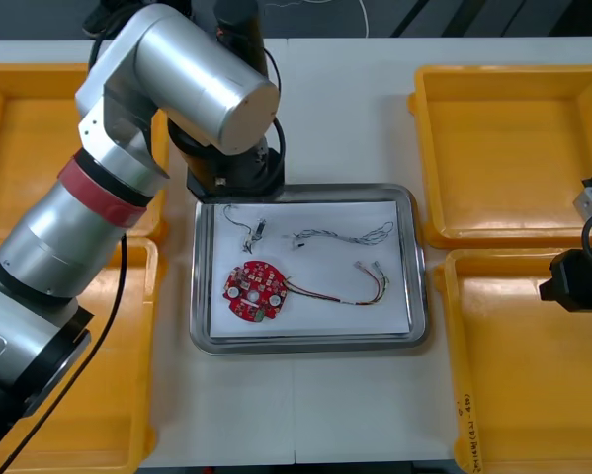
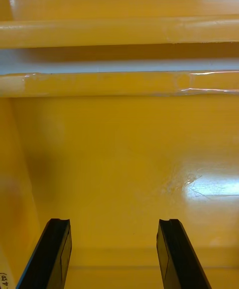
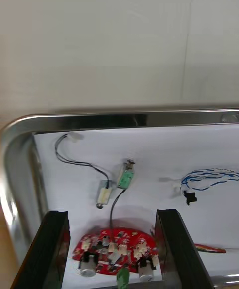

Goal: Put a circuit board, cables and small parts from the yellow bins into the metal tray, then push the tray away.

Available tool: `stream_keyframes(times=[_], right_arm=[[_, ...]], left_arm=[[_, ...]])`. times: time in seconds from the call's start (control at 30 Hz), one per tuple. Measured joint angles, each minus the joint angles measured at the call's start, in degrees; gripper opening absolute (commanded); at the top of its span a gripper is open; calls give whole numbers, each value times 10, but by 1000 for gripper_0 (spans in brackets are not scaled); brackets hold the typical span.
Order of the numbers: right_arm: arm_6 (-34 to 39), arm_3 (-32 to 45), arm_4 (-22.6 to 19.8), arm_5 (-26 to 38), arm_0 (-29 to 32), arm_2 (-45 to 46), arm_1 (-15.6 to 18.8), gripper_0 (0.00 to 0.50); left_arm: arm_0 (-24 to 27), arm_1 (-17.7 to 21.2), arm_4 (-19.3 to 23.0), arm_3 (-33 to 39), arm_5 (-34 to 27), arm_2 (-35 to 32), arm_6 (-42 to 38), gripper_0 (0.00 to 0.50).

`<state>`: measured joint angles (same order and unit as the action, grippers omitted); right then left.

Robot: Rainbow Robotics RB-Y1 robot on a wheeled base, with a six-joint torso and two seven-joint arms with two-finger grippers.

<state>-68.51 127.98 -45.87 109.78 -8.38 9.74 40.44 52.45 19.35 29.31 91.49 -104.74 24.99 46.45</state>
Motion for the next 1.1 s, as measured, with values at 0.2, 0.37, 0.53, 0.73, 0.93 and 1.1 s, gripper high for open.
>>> stream_keyframes(times=[0.2, 0.37, 0.53, 0.73, 0.93, 1.1], right_arm=[[-5, 0, -10, 0, 0, 0, 0, 500], [-34, 1, -17, 0, 1, 0, 0, 500], [-134, 1, -25, 0, 1, 0, 0, 500], [-144, 14, -32, -13, 1, -20, 5, 500], [-150, 48, -32, -30, 1, -65, 19, 500], [-150, 64, -37, -30, 0, -76, 20, 497]], left_arm=[[0, 68, 55, 58, -35, -22, 0, 500], [0, 128, 108, 70, -40, -33, 0, 500], [0, 173, 152, 71, -36, -33, 0, 500], [-39, 184, 157, 106, -34, -94, 22, 500], [-101, 186, 156, 150, -34, -156, 109, 500], [-137, 198, 158, 180, -42, -177, 121, 500]])
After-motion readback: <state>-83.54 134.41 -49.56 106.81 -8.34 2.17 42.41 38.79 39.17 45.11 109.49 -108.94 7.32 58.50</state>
